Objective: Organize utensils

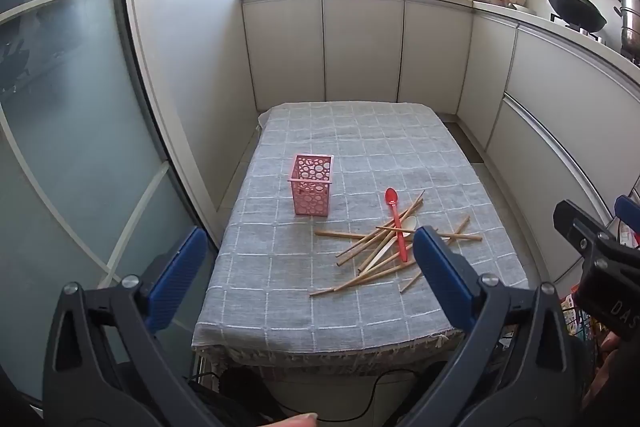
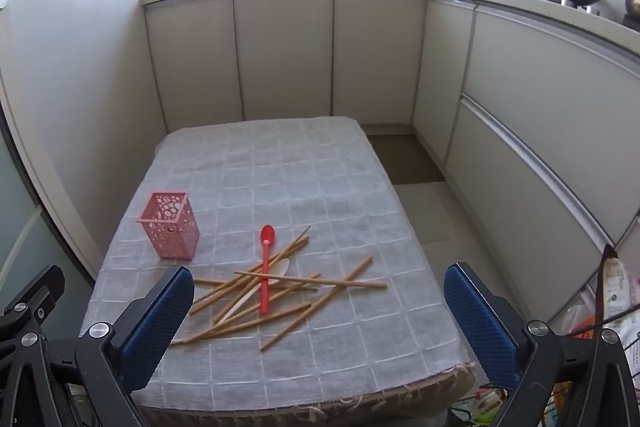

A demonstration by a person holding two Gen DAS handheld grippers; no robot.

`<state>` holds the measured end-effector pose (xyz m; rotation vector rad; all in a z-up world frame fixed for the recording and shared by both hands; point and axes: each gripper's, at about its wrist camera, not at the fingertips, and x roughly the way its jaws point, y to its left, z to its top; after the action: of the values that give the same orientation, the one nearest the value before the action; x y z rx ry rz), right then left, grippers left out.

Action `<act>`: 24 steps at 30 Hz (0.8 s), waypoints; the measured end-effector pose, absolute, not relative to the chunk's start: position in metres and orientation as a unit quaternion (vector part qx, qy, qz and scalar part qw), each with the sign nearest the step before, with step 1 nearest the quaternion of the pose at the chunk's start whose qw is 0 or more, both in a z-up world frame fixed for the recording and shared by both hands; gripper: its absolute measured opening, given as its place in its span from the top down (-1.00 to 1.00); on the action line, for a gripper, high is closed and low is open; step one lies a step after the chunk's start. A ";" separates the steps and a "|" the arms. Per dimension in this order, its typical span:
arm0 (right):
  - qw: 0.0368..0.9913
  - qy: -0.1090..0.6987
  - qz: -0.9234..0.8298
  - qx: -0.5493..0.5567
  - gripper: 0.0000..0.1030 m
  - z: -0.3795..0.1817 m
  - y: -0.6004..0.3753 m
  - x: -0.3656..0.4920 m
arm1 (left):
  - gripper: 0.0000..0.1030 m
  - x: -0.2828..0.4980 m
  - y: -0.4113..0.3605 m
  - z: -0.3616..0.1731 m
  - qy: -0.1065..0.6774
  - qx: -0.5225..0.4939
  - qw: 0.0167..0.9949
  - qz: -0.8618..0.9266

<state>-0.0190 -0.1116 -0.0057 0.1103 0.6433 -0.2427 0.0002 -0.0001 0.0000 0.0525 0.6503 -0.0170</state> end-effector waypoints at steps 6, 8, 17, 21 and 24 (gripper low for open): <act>0.940 0.316 -0.118 0.052 -0.99 -0.006 -0.108 -0.018 | -0.99 0.002 -0.001 -0.001 0.321 0.026 0.947 -0.007; 0.940 0.316 -0.118 0.052 -0.99 -0.005 -0.108 -0.018 | -0.99 0.003 -0.002 -0.002 0.321 0.025 0.947 -0.007; 0.940 0.316 -0.117 0.051 -0.99 -0.005 -0.106 -0.017 | -0.99 0.000 0.005 0.000 0.321 0.027 0.947 -0.008; 0.940 0.316 -0.117 0.051 -0.99 -0.006 -0.106 -0.017 | -0.99 0.001 0.007 0.000 0.320 0.027 0.947 -0.008; 0.940 0.316 -0.117 0.051 -0.99 -0.006 -0.106 -0.017 | -0.99 0.001 0.008 0.001 0.320 0.027 0.947 -0.008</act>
<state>-0.0174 -0.1060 -0.0055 0.1031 0.6448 -0.2386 0.0009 0.0081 0.0013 0.0551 0.6512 -0.0161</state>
